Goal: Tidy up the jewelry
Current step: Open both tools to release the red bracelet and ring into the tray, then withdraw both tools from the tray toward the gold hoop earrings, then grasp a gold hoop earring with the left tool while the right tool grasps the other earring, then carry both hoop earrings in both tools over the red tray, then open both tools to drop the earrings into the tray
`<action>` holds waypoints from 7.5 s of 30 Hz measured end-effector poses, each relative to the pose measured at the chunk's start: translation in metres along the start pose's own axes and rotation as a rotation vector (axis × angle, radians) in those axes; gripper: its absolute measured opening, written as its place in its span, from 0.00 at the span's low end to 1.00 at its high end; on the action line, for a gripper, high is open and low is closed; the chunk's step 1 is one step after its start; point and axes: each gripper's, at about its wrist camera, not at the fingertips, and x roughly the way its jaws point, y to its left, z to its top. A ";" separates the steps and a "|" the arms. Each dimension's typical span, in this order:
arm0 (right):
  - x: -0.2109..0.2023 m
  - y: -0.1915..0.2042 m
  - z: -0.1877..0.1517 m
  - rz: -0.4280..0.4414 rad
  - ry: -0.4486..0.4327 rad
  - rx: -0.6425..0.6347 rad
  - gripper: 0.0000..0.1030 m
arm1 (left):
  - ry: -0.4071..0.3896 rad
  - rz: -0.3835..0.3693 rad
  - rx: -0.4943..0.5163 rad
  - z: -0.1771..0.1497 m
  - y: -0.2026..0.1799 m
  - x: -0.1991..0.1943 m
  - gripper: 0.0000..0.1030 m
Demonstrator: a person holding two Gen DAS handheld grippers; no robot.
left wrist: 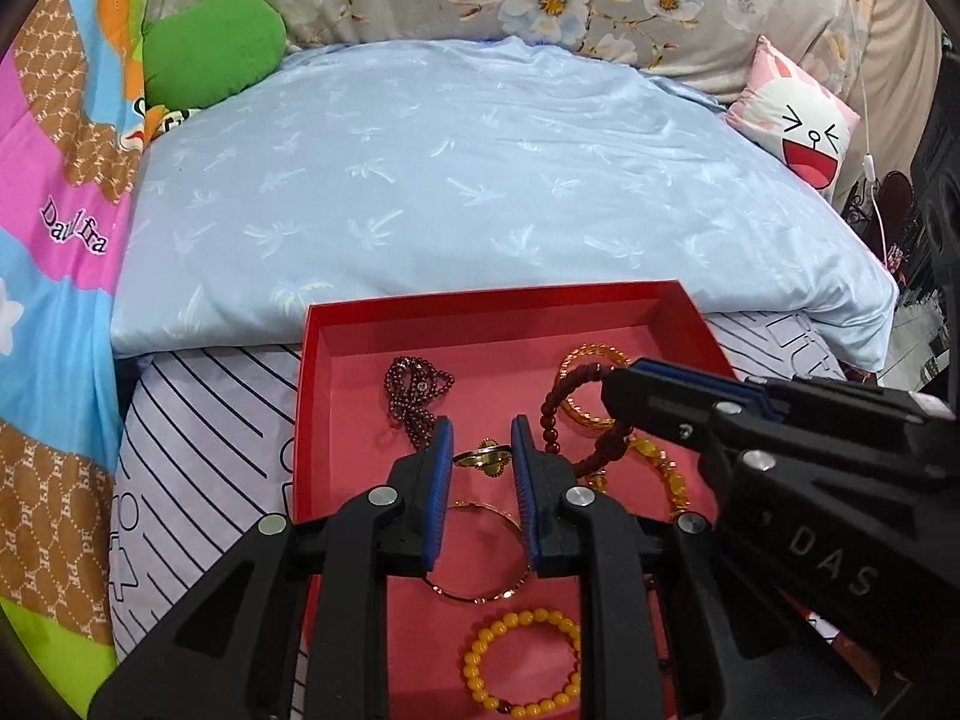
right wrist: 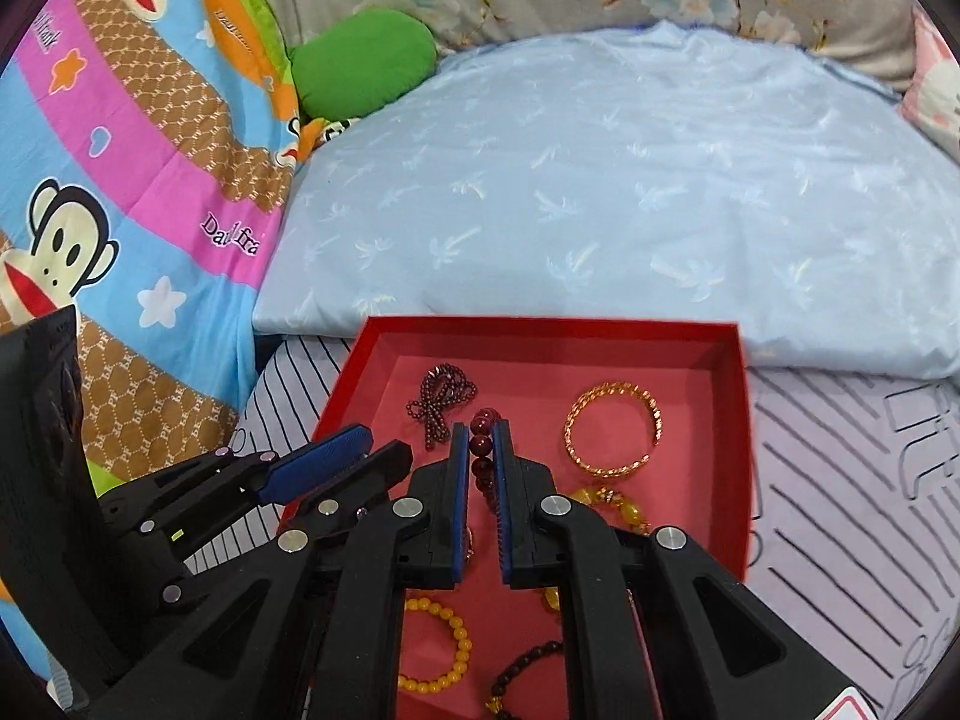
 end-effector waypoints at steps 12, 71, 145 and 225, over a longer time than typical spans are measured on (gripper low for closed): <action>0.029 -0.011 -0.012 -0.171 0.048 -0.033 0.08 | 0.121 0.030 -0.035 -0.012 0.008 0.044 0.19; -0.126 -0.013 -0.208 -0.284 -0.079 -0.015 0.55 | -0.009 0.084 -0.026 -0.165 -0.060 -0.096 0.59; -0.053 -0.030 -0.189 -0.289 -0.012 -0.005 0.29 | 0.051 0.052 -0.060 -0.196 -0.037 -0.067 0.11; -0.002 -0.003 -0.073 -0.245 -0.078 -0.057 0.22 | 0.020 0.096 -0.065 -0.049 -0.008 0.010 0.33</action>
